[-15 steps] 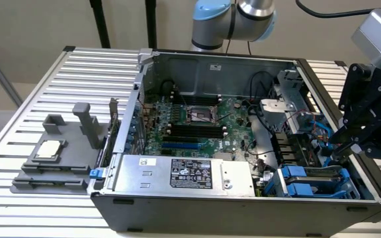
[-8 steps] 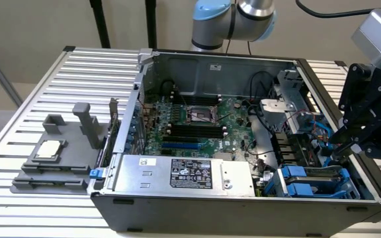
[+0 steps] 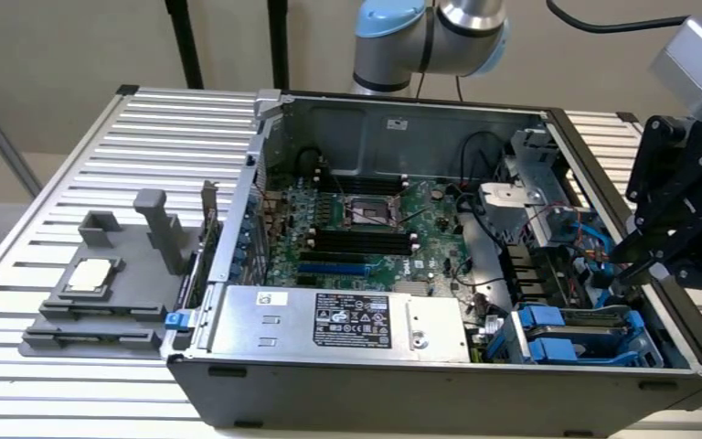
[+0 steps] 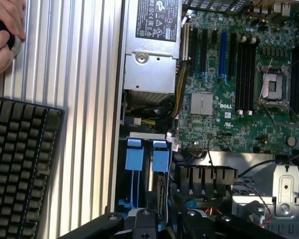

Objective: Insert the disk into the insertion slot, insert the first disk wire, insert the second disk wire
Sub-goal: 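Insert the first disk wire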

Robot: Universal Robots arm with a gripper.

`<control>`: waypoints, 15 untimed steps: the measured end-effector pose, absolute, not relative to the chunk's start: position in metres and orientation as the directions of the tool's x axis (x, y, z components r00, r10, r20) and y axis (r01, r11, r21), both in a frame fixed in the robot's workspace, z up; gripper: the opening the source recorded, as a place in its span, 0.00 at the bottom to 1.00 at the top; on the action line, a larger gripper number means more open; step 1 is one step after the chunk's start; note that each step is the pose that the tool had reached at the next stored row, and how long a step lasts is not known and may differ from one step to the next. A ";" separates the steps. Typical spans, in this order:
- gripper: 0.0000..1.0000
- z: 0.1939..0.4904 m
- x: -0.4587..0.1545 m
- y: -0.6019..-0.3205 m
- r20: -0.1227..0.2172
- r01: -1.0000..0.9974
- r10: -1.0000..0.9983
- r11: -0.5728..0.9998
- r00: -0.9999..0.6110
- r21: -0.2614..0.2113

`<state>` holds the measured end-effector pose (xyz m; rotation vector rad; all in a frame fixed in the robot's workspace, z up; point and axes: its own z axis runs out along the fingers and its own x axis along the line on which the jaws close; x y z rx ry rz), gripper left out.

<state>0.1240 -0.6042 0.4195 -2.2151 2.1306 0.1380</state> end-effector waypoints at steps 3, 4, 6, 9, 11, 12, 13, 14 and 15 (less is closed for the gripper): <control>0.25 0.416 0.131 -0.603 -0.097 -0.999 -0.994 -0.040 0.039 0.016; 0.25 0.414 0.135 -0.603 -0.096 -0.999 -0.995 -0.041 0.039 0.016; 0.25 0.410 0.143 -0.602 -0.095 -0.999 -0.995 -0.041 0.040 0.016; 0.25 0.405 0.154 -0.601 -0.094 -0.999 -0.995 -0.041 0.040 0.016; 0.25 0.402 0.157 -0.597 -0.094 -0.999 -0.995 -0.042 0.040 0.016; 0.25 0.400 0.157 -0.595 -0.094 -0.999 -0.995 -0.042 0.040 0.016; 0.25 0.398 0.156 -0.593 -0.094 -0.999 -0.995 -0.042 0.040 0.016; 0.25 0.396 0.157 -0.590 -0.094 -0.999 -0.995 -0.042 0.041 0.016; 0.25 0.394 0.157 -0.587 -0.094 -0.999 -0.995 -0.043 0.042 0.016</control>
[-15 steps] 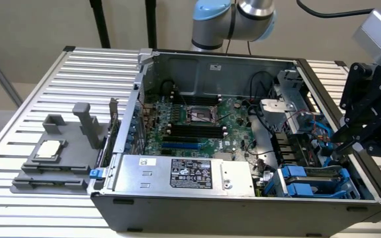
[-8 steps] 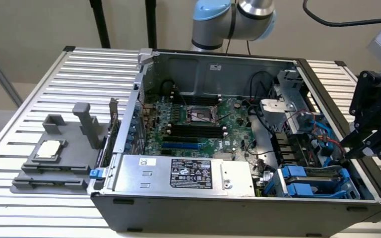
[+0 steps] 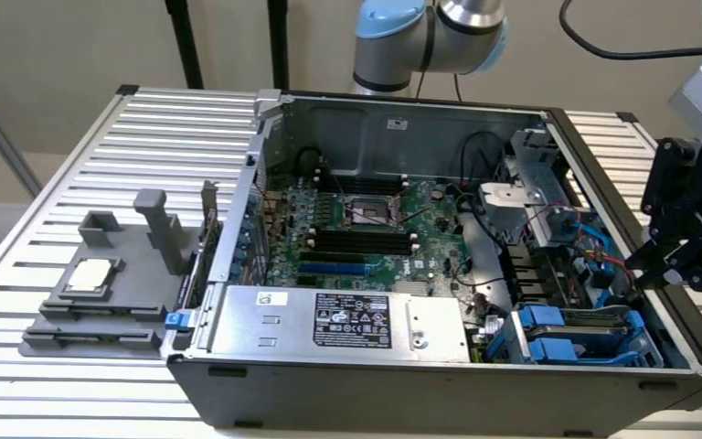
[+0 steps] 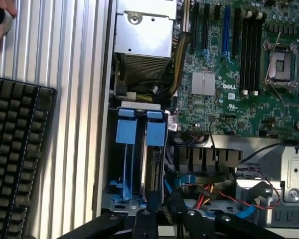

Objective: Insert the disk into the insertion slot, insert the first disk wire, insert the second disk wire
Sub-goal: 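Insert the first disk wire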

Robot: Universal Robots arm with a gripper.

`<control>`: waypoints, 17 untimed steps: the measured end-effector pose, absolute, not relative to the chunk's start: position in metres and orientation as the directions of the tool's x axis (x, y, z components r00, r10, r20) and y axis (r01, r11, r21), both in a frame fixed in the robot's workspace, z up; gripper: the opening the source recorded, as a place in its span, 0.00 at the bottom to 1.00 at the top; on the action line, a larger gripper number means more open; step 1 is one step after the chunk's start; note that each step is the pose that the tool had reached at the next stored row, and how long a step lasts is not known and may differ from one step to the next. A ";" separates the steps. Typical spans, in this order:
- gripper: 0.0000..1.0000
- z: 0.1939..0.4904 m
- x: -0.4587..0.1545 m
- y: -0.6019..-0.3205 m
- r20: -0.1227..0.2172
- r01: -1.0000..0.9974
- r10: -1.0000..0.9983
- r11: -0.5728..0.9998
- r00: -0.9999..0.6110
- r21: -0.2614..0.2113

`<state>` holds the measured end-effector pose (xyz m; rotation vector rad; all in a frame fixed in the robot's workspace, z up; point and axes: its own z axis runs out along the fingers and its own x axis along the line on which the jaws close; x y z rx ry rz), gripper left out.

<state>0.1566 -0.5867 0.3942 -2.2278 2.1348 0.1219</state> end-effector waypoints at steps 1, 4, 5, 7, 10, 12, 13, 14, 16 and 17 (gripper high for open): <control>0.25 0.392 0.157 -0.583 -0.094 -0.999 -0.995 -0.044 0.042 0.016; 0.25 0.387 0.160 -0.577 -0.094 -0.999 -0.995 -0.046 0.044 0.016; 0.25 0.385 0.162 -0.576 -0.094 -0.999 -0.995 -0.046 0.045 0.016; 0.25 0.381 0.166 -0.575 -0.094 -0.999 -0.995 -0.048 0.046 0.016; 0.25 0.376 0.166 -0.575 -0.094 -0.999 -0.994 -0.051 0.050 0.016; 0.25 0.372 0.166 -0.575 -0.094 -0.998 -0.994 -0.054 0.053 0.016; 0.25 0.371 0.166 -0.575 -0.094 -0.998 -0.994 -0.056 0.054 0.016; 0.25 0.369 0.166 -0.575 -0.094 -0.998 -0.994 -0.058 0.056 0.016; 0.25 0.365 0.165 -0.574 -0.093 -0.998 -0.994 -0.062 0.060 0.016; 0.25 0.363 0.165 -0.574 -0.093 -0.998 -0.994 -0.064 0.062 0.016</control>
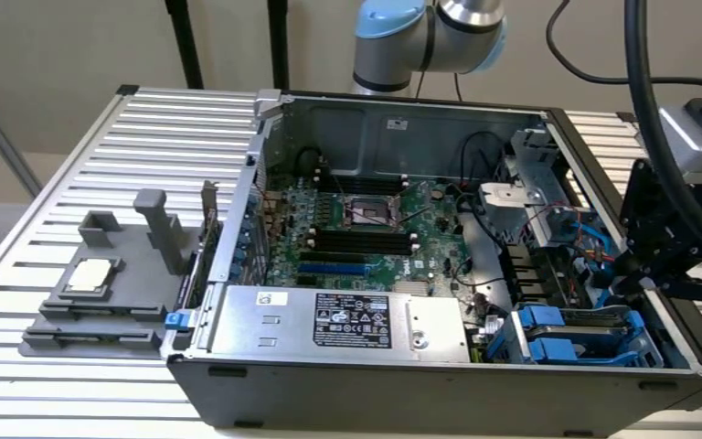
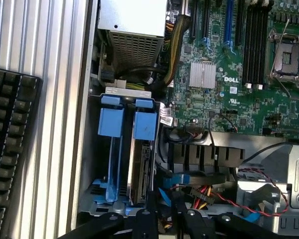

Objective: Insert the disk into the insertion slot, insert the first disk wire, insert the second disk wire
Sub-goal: 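Insert the first disk wire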

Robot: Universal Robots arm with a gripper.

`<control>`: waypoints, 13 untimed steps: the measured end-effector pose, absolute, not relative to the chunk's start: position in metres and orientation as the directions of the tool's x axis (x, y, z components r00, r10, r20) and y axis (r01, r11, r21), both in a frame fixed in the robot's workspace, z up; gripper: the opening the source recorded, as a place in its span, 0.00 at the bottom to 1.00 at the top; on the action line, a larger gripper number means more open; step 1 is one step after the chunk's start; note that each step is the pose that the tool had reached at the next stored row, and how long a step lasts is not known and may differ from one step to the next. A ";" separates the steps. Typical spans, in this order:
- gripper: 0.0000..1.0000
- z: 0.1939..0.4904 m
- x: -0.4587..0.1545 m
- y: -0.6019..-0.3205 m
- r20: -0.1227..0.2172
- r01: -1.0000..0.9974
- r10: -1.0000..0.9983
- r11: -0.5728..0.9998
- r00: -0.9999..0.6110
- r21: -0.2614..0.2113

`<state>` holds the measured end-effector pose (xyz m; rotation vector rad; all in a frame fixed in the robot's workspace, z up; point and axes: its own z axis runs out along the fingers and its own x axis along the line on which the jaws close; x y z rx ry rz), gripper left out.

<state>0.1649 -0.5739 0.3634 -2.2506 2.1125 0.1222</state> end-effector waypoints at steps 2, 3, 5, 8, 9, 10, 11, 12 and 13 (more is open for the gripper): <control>0.25 0.360 0.163 -0.573 -0.094 -0.997 -0.993 -0.069 0.067 0.016; 0.25 0.359 0.162 -0.572 -0.094 -0.997 -0.993 -0.072 0.070 0.016; 0.25 0.358 0.162 -0.568 -0.094 -0.997 -0.993 -0.075 0.073 0.016; 0.27 0.357 0.161 -0.563 -0.093 -0.997 -0.993 -0.078 0.076 0.016; 0.27 0.357 0.161 -0.562 -0.093 -0.997 -0.993 -0.080 0.078 0.016; 0.34 0.356 0.160 -0.562 -0.093 -0.997 -0.992 -0.082 0.080 0.016; 0.34 0.356 0.159 -0.562 -0.093 -0.996 -0.992 -0.085 0.083 0.016; 0.34 0.356 0.158 -0.562 -0.093 -0.996 -0.992 -0.090 0.088 0.016; 0.34 0.356 0.156 -0.562 -0.093 -0.995 -0.991 -0.094 0.092 0.016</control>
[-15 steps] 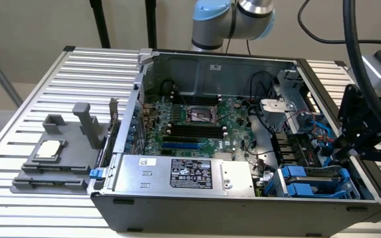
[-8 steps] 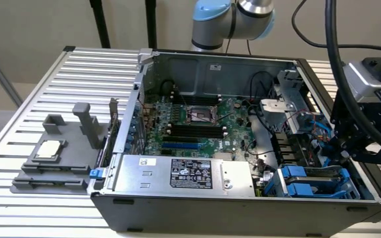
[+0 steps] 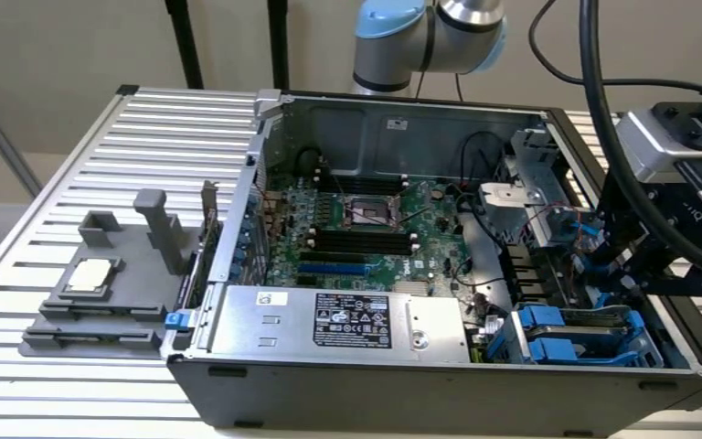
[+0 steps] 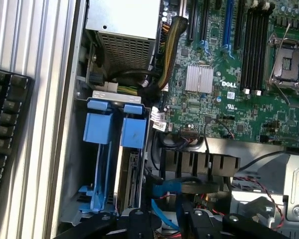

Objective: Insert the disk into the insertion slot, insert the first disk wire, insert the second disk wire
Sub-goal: 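Insert the first disk wire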

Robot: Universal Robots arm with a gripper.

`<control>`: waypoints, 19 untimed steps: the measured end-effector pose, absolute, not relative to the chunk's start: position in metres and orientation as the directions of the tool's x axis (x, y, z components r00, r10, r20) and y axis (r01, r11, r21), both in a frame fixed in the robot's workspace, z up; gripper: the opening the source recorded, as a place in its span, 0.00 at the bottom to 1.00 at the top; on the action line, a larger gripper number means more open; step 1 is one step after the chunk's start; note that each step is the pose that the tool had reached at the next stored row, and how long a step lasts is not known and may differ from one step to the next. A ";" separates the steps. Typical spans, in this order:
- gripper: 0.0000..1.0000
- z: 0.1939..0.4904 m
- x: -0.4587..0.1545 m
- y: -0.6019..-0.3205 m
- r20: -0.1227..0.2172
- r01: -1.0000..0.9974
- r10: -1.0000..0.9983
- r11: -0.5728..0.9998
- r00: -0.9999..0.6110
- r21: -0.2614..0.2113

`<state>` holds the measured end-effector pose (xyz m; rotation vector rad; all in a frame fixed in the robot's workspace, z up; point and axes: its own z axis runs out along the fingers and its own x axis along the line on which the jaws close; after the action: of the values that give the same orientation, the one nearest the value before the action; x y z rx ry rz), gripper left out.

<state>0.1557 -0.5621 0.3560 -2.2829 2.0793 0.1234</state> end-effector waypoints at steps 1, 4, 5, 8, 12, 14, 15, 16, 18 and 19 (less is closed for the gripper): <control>0.34 0.356 0.154 -0.562 -0.093 -0.995 -0.991 -0.097 0.096 0.016; 0.34 0.356 0.151 -0.565 -0.093 -0.995 -0.991 -0.102 0.100 0.016; 0.34 0.357 0.151 -0.566 -0.093 -0.995 -0.991 -0.102 0.100 0.016; 0.34 0.359 0.151 -0.574 -0.094 -0.995 -0.991 -0.102 0.100 0.018; 0.34 0.359 0.151 -0.586 -0.099 -0.994 -0.990 -0.102 0.099 0.030; 0.34 0.359 0.153 -0.591 -0.103 -0.994 -0.990 -0.102 0.098 0.034; 0.34 0.359 0.154 -0.593 -0.105 -0.994 -0.990 -0.102 0.098 0.036; 0.34 0.359 0.156 -0.595 -0.107 -0.994 -0.989 -0.102 0.098 0.038; 0.34 0.359 0.158 -0.599 -0.112 -0.994 -0.989 -0.103 0.097 0.040; 0.34 0.359 0.160 -0.601 -0.115 -0.994 -0.989 -0.103 0.097 0.041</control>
<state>0.1597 -0.6011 0.3588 -2.2921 2.0726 0.1753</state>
